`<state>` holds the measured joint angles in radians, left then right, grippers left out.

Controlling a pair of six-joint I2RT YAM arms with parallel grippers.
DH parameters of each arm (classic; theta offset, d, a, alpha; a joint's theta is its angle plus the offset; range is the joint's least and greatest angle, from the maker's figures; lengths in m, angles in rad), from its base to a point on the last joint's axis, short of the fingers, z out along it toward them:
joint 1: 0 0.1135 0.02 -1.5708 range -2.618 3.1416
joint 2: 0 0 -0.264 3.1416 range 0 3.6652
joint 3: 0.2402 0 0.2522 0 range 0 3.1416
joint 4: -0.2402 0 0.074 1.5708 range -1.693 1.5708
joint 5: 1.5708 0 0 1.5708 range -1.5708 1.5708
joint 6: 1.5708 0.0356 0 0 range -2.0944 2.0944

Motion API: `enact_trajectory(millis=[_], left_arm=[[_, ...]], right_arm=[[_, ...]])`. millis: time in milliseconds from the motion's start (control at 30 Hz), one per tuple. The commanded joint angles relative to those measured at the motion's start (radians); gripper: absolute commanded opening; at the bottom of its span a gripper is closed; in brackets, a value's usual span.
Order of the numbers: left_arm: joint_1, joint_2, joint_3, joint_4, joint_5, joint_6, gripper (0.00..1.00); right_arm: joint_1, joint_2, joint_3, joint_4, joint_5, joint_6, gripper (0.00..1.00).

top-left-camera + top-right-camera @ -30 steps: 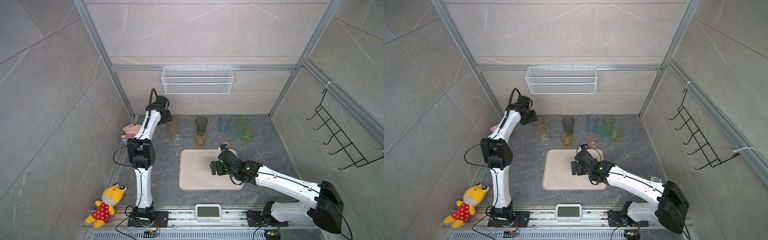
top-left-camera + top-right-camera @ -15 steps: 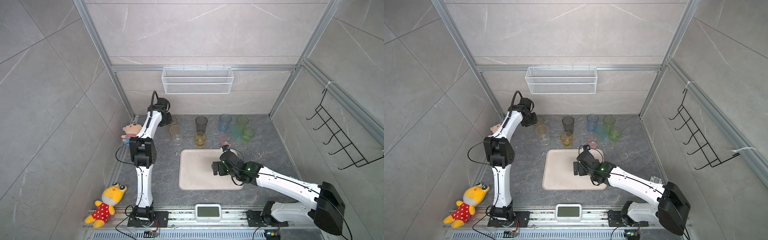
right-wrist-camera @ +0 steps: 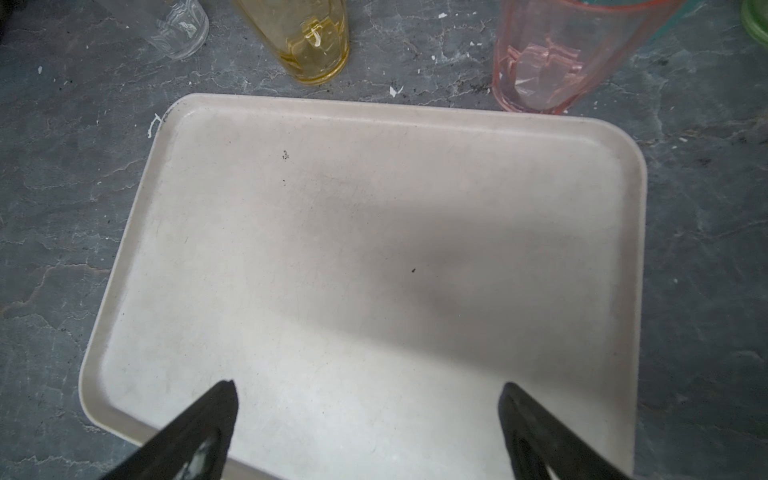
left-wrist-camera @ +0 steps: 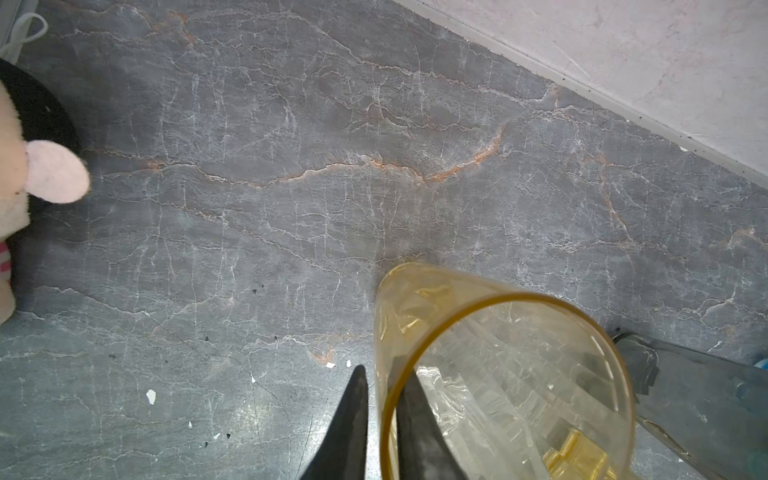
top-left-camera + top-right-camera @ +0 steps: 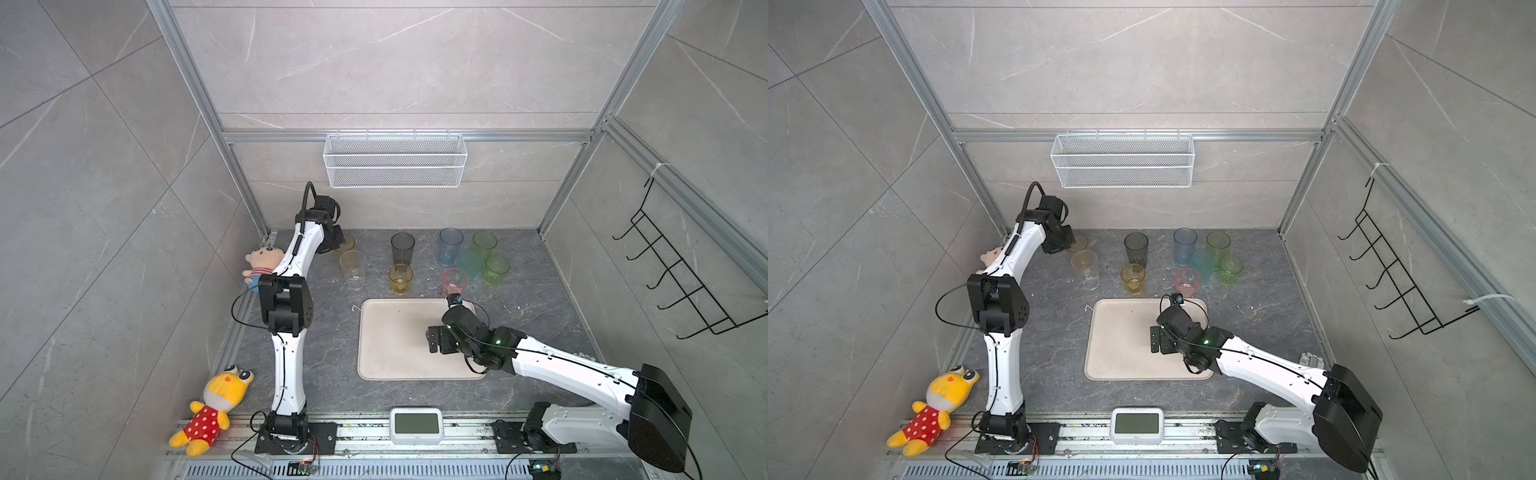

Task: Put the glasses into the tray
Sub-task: 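Close the left gripper on the tall yellow glass and lift it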

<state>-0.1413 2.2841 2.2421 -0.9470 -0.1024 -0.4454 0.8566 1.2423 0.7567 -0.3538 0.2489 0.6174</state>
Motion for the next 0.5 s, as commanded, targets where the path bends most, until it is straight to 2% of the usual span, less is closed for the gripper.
enact_trajectory(millis=[0, 467], left_arm=[[0.005, -0.013, 0.02, -0.017, -0.008, 0.011, 0.16], [0.009, -0.017, 0.0, -0.007, 0.001, 0.014, 0.05]], right_arm=[[-0.004, -0.024, -0.025, 0.025, 0.032, 0.004, 0.99], [-0.004, -0.02, -0.061, 0.061, 0.037, 0.021, 0.98]])
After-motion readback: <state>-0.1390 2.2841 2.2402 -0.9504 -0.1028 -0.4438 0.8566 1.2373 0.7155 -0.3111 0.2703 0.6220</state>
